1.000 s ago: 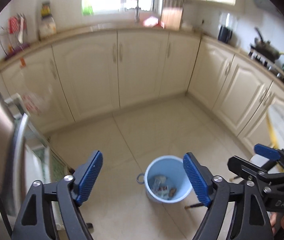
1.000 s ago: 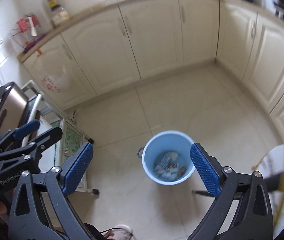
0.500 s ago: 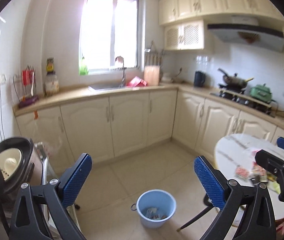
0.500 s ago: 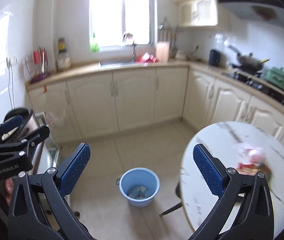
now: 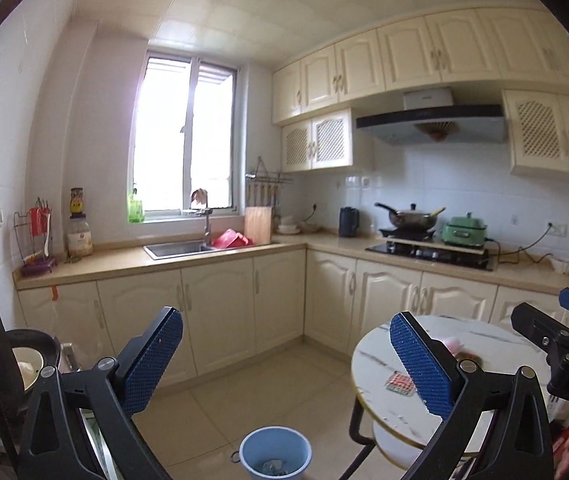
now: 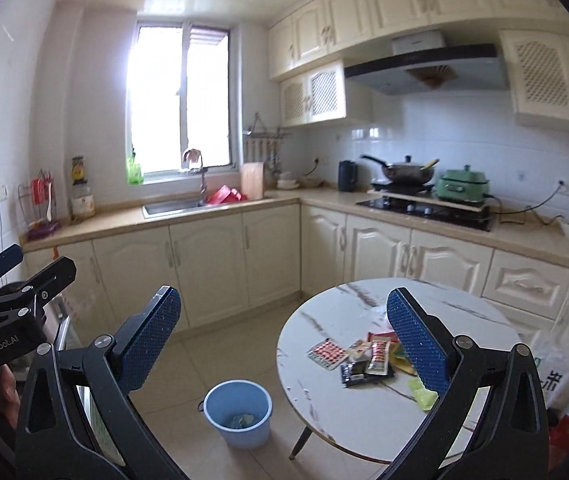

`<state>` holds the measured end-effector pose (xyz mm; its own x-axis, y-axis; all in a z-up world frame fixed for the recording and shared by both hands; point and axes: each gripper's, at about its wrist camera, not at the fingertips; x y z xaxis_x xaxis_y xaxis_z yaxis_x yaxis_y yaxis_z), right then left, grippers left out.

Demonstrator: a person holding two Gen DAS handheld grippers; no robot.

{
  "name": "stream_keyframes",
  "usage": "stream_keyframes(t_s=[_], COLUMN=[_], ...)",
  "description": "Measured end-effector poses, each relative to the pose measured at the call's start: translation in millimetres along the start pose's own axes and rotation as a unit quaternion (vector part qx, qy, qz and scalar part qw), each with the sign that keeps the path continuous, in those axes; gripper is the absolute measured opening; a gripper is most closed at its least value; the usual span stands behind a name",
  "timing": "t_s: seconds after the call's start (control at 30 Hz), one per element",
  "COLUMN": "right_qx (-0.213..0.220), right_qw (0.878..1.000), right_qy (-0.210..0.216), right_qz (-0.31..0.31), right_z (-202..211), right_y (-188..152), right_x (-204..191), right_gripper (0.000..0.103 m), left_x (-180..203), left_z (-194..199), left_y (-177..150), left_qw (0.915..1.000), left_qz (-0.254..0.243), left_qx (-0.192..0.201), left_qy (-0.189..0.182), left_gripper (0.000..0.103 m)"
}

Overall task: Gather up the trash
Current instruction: 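Raise both tools from the bucket and move them back to the table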

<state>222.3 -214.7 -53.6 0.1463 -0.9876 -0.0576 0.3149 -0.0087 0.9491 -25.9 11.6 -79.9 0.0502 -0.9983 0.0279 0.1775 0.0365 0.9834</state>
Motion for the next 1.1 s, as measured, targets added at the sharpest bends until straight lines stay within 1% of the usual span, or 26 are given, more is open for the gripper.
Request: stream_keyframes(t_s=[0.07,0.1,0.13,0.17,0.3,0.37,0.4,0.53,0.57,0.83,0.87,0.97,1.1], right_qx=[0.011,0.016,0.019,0.023,0.034,0.036,0.039,0.042,0.042,0.039,0.039,0.032,0.004], right_qw=[1.000,1.000,1.000,1.000,0.999,0.999,0.999,0.999,0.999,0.998,0.998,0.997,0.995], right_qy=[-0.009,-0.011,-0.012,-0.013,-0.018,-0.019,-0.020,-0.026,-0.027,-0.040,-0.044,-0.059,-0.087], right_qz=[-0.004,-0.007,-0.009,-0.012,-0.013,-0.014,-0.014,-0.018,-0.020,-0.028,-0.028,-0.034,-0.048], right_z=[13.3,20.1,24.6,29.5,42.1,43.2,45.1,47.8,47.6,40.6,38.8,29.2,7.5], right_y=[3.9,5.7,6.6,8.0,10.8,10.6,10.7,9.3,9.0,3.1,2.6,-1.7,-14.7], right_x=[9.4,12.3,16.6,18.6,23.6,23.9,24.7,30.2,31.7,46.5,49.2,61.6,88.5], right_gripper=[0.103,0.103,0.103,0.103,0.103,0.103,0.103,0.103,0.103,0.103,0.103,0.103,0.103], left_x=[2.1,-1.1,-0.2,-4.8,-7.4,-7.2,-8.3,-9.3,-7.9,-7.7,-5.3,-0.6,11.4], left_z=[22.7,24.9,37.1,34.7,56.6,57.2,62.8,59.3,49.1,18.5,7.1,-21.3,-69.7], left_y=[-6.3,-8.7,-11.8,-11.6,-19.4,-20.2,-23.1,-25.1,-21.3,-15.2,-9.2,-4.6,-1.5], left_qw=[0.9999,0.9998,0.9997,0.9996,0.9993,0.9989,0.9988,0.9987,0.9987,0.9990,0.9991,0.9994,0.9985], left_qz=[-0.006,-0.009,-0.011,-0.013,-0.016,-0.017,-0.019,-0.019,-0.019,-0.024,-0.024,-0.022,-0.023], left_qx=[0.009,0.013,0.019,0.021,0.032,0.041,0.043,0.044,0.042,0.029,0.026,0.006,-0.038], left_qy=[-0.008,-0.009,-0.009,-0.010,-0.014,-0.016,-0.016,-0.018,-0.019,-0.025,-0.026,-0.027,-0.033], left_gripper=[0.102,0.102,0.102,0.102,0.102,0.102,0.102,0.102,0.102,0.102,0.102,0.102,0.102])
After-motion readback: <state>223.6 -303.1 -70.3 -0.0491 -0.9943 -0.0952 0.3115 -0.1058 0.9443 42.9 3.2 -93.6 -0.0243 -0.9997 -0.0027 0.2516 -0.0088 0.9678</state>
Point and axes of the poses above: each gripper's, at about its wrist camera, not at the fingertips, and z roughly against the way its jaws point, x to its right, y to its top
